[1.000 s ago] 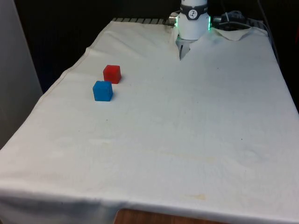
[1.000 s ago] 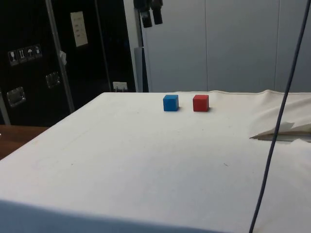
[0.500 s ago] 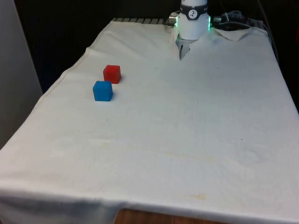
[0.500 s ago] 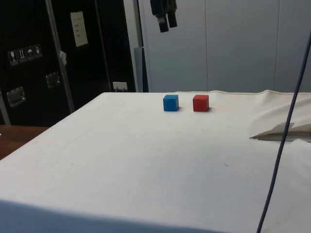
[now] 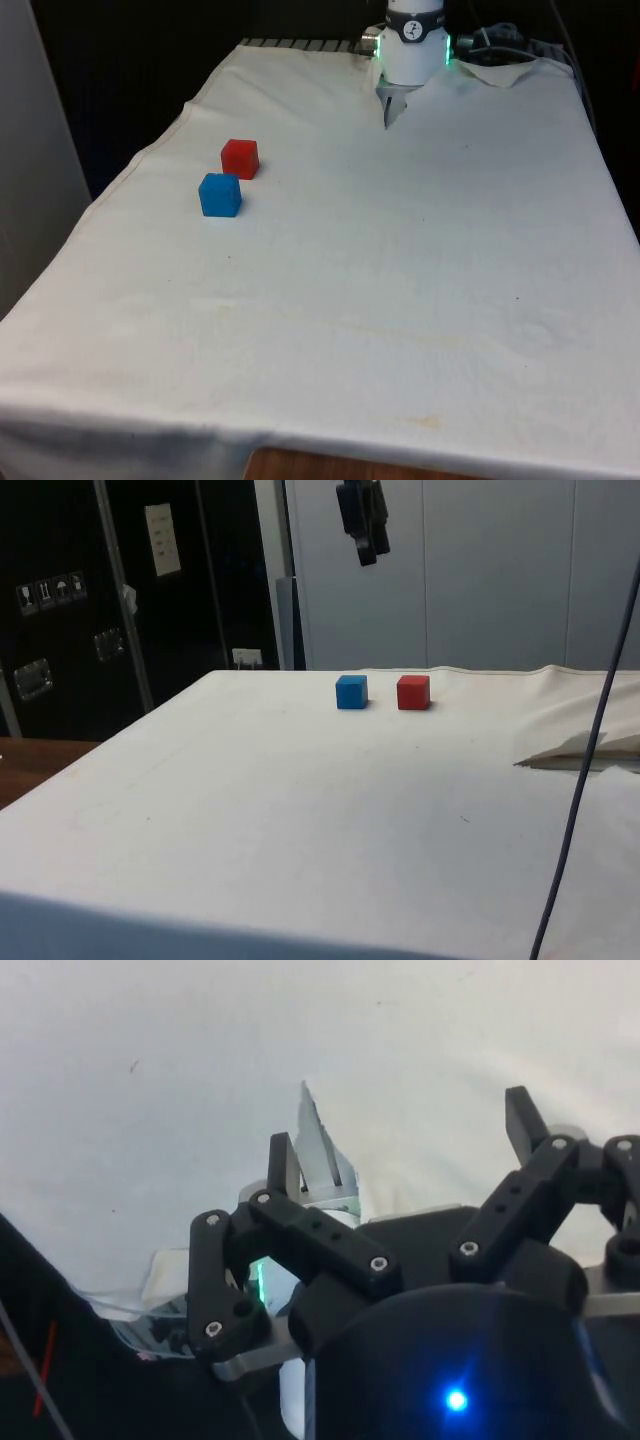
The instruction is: Stack the two cubes.
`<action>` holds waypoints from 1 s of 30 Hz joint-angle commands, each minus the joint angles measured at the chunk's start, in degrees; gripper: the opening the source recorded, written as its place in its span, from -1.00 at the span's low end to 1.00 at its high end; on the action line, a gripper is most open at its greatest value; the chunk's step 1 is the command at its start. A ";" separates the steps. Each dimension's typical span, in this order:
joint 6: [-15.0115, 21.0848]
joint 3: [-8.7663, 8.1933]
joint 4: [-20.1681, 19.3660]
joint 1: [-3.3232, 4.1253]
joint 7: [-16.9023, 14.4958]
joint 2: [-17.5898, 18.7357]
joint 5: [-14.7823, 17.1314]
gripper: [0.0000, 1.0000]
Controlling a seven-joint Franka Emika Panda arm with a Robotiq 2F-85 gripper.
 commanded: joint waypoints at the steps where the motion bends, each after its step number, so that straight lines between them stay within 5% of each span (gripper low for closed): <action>1: 0.97 -0.34 -0.97 -0.34 -0.46 -0.63 -0.57 1.00; 16: 6.88 -5.04 -6.70 -0.63 -4.24 -1.95 -1.26 1.00; 30: 18.28 -9.11 -12.49 -0.97 -5.84 -1.43 -1.95 1.00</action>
